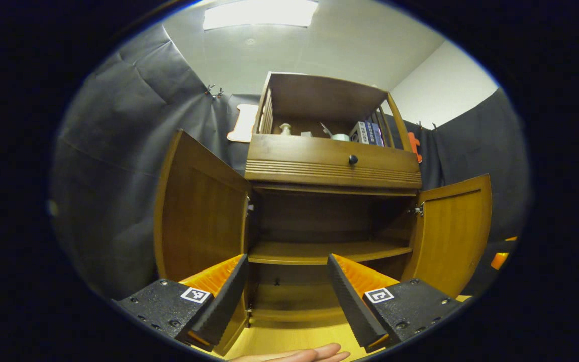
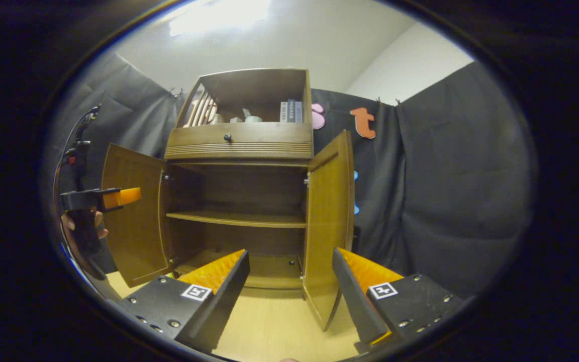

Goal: Open the right door of the double-door shoe cabinet with the right hand, and open the left door with the left hand.

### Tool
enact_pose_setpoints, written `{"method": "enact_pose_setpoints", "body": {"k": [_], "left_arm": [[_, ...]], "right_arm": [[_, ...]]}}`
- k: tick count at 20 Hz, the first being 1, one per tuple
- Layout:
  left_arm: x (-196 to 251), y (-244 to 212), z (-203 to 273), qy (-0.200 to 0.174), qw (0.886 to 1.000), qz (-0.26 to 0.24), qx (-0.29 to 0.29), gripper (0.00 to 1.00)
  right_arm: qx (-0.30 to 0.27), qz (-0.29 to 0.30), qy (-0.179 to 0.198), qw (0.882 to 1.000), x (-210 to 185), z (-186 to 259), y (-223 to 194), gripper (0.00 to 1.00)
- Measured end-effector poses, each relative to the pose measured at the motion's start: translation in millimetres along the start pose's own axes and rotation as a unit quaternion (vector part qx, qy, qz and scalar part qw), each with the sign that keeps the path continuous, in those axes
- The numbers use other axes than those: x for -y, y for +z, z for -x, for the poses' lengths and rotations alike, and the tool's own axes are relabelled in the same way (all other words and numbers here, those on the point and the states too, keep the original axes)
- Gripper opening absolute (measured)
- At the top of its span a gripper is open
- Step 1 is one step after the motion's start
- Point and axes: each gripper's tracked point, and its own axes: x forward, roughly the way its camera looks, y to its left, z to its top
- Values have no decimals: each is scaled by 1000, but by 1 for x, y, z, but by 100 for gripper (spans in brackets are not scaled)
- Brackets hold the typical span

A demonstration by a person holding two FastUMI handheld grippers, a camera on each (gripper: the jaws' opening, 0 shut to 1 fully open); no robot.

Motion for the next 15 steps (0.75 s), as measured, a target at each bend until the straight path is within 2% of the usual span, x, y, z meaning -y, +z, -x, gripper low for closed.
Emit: {"method": "enact_pose_setpoints", "body": {"k": [2, 3, 4, 5, 6, 7, 8, 11, 15], "left_arm": [[14, -5, -9, -10, 1000, 4, -2, 96], [21, -6, -12, -13, 1000, 5, 0, 93], [29, -13, -16, -21, 1000, 0, -10, 96], [38, -21, -20, -30, 999, -6, -16, 92], [43, -27, -22, -27, 999, -17, -21, 96], [42, -33, -24, -20, 999, -30, -24, 93], [39, -39, -27, -9, 999, -33, -27, 96], [37, -52, -37, 1, 998, -40, -48, 95], [33, -51, -40, -6, 998, -41, -52, 96]], "right_arm": [[-3, 11, 13, 1000, -18, -14, 4, 98], [-3, 14, 19, 1000, -27, -23, 7, 98], [-5, 17, 23, 1000, -35, -29, 7, 98], [-3, 23, 25, 999, -42, -37, 9, 98], [0, 28, 24, 999, -49, -45, 10, 97], [0, 31, 22, 999, -56, -54, 11, 97], [-2, 31, 22, 999, -63, -60, 9, 97], [-8, 18, 14, 1000, -76, -72, 8, 98], [-23, 3, 18, 1000, -86, -93, 5, 98]]}}
